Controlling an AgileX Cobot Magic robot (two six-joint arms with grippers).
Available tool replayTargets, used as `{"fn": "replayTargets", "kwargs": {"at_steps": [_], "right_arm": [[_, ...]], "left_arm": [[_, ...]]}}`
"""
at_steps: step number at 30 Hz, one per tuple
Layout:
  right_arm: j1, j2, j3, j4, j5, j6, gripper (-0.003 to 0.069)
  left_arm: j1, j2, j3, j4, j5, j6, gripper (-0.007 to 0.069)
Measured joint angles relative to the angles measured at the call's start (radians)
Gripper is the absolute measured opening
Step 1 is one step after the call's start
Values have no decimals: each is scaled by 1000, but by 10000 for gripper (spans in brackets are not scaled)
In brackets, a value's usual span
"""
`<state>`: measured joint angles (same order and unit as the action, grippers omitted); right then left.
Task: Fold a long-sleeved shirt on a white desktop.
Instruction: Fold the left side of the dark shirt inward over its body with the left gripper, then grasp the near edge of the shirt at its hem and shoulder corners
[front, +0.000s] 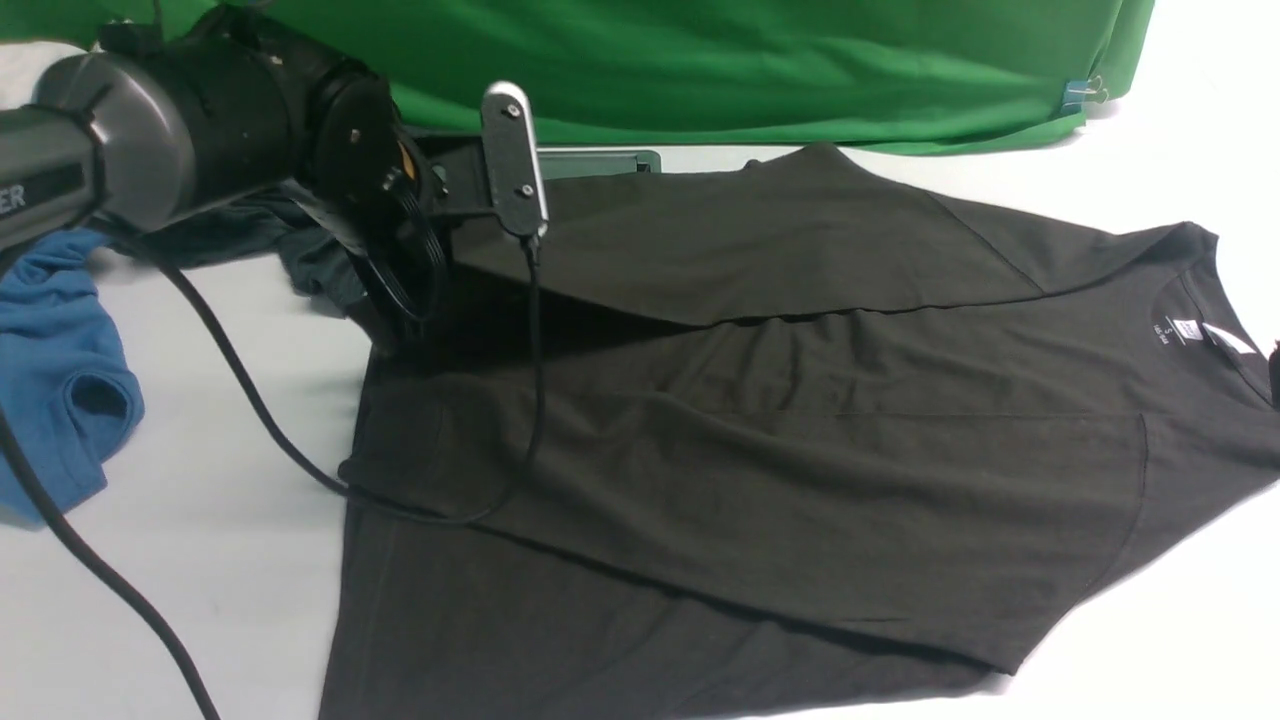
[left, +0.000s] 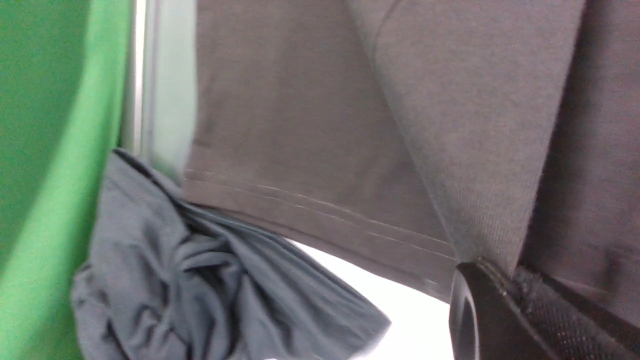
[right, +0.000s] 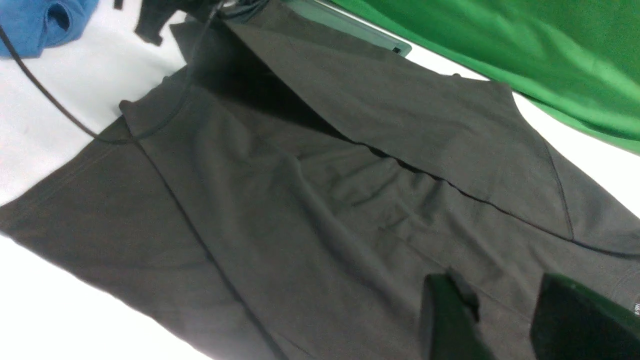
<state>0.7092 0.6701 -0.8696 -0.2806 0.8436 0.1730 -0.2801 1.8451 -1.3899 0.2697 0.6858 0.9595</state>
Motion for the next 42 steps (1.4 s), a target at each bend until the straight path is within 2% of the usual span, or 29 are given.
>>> {"fn": "replayTargets", "kwargs": {"at_steps": [2,10,16,20,24,25,28,30,33,35,38,40,42], "right_arm": [[0,0,0,0,2,-7,240],[0,0,0,-1,3,-41,240],[0,0,0,-1,3,-60,240],[0,0,0,-1,1,-71,240],[0,0,0,-1,-2,-75,240],[0,0,0,-1,-2,-75,240],[0,0,0,-1,-3,-75,240],[0,1,0,-1,-3,-75,240],[0,1,0,-1,-4,-75,240],[0,1,0,-1,-5,-75,240],[0,1,0,-1,-5,-75,240],[0,1,0,-1,-5,-75,240],[0,1,0,-1,-5,-75,240]], "left_arm": [[-25,-8,5,10,48,-18,24],[-83,-48,131,114,71,-52,24],[-98,-60,203,82,94,-53,46],[-98,-64,209,41,105,-53,124],[-98,-83,209,15,136,-61,334],[-98,-84,209,14,136,-61,344],[-98,-130,210,-15,161,-124,503],[-98,-182,213,-73,172,-211,526],[-101,-237,234,-144,184,-265,489],[-120,-293,288,-203,221,-283,391],[-171,-352,398,-283,263,-233,251],[-207,-381,463,-347,264,-192,197],[-244,-393,523,-385,262,-161,195]]}}
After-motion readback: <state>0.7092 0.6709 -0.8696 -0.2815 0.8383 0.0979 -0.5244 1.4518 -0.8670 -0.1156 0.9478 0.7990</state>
